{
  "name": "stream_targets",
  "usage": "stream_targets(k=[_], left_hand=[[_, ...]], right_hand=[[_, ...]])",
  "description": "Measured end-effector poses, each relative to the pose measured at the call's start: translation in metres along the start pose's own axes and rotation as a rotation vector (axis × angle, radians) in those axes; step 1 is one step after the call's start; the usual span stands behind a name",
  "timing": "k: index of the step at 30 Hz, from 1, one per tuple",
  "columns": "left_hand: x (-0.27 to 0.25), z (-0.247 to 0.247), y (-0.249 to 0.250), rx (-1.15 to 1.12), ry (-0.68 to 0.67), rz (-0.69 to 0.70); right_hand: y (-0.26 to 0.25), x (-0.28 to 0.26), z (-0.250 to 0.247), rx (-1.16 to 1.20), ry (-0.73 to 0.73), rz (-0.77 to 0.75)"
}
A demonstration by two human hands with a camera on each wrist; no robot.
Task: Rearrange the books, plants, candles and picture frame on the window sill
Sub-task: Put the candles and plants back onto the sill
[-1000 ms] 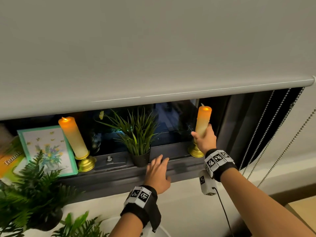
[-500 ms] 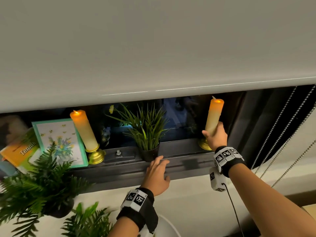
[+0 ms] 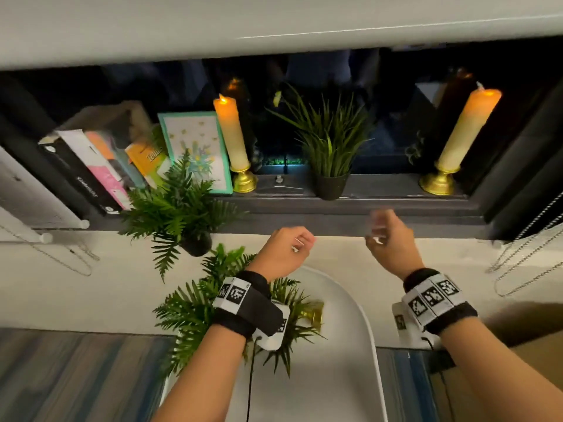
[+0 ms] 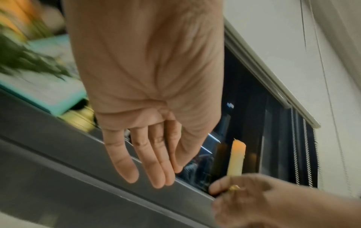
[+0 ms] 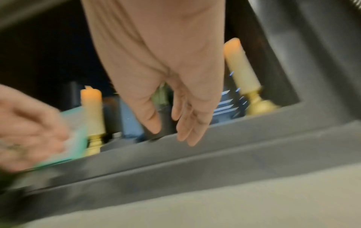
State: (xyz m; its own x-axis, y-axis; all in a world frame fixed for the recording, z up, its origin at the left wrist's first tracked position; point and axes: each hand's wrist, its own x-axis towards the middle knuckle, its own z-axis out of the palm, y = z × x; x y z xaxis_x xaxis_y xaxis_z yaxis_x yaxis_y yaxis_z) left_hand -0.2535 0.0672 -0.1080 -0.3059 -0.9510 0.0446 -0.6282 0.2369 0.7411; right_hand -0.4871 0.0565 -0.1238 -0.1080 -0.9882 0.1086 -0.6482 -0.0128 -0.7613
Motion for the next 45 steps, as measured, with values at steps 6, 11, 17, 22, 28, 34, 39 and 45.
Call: stream_targets(k=[6,11,17,22,28,34,39,45], left_hand=[[-0.064,-0.033,-0.03,-0.074,0.198,-0.117],[-0.105,-0.039,-0.05,0.017,0.173,-0.225],[-0.123,-0.025,-0.071,0.107,0.074,-0.345],[-0.118,-0.019,-0.076,0.123,-0.009,-0.322],[-0.104,-0.025,-0.084,0.121,-0.085,-0.306],[-0.09,-0.029,-0.092,0.102,-0.152,-0.291],[-0.077,-0.032,-0.092,0.113,-0.191,-0.235],[-0.057,-0.042,-0.049,-0.102,0.021,-0.101]], right_hand=[[-0.016,-0.044,0.082,-0.069,-0.496,-0.095],[0.004,-0.063,0.126,-0.336,-0.685,-0.04],[0.02,-0.076,0.154,-0.483,-0.736,-0.06],[0.033,-0.085,0.159,-0.632,-0.759,-0.049],[0.048,-0.087,0.138,-0.48,-0.73,0.095],[0.031,-0.057,0.094,-0.066,-0.752,0.195],[0.02,-0.052,0.056,0.021,-0.689,0.166],[0.002,-0.055,0.034,0.157,-0.607,-0.043]])
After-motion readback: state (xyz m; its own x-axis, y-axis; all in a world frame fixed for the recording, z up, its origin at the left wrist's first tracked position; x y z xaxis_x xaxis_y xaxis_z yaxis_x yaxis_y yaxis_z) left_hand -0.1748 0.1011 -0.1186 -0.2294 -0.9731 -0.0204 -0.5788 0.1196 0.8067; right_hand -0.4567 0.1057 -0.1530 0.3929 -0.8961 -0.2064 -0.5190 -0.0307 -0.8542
